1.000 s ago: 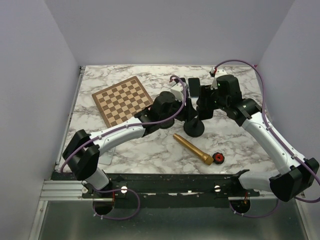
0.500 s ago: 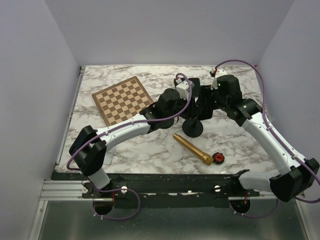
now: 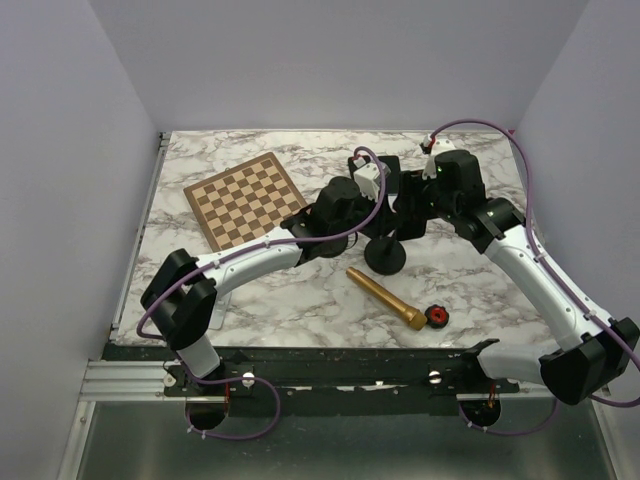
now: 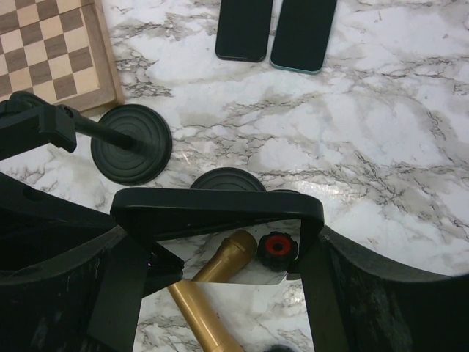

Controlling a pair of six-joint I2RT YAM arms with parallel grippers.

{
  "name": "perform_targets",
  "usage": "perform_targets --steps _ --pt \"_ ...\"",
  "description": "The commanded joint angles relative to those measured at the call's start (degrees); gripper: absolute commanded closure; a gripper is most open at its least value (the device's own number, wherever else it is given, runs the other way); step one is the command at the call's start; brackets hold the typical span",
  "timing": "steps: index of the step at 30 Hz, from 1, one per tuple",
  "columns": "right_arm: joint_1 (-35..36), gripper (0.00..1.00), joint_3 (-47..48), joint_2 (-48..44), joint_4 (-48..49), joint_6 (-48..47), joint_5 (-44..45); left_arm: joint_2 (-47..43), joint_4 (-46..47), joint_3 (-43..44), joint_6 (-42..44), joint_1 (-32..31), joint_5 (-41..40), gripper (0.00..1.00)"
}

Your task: Remove the phone from the phone stand

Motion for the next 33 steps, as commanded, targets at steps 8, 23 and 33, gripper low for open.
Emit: perform_targets --steps 8,23,33 --pt "0.05 0.99 -2.13 -4.99 6.60 -2.04 -3.01 -1.79 3.83 -4.12 1.33 1.19 2.68 1.00" --pt "-0.31 0.99 -2.62 -8.95 8.98 -10.28 -21.90 -1.94 6.09 -9.06 5.26 3.55 7.91 1.00" --pt "-0.33 0.99 -1.52 -7.63 6.22 -12.03 -28.40 -2.04 6.72 -10.06 5.53 4.85 8.68 1.00"
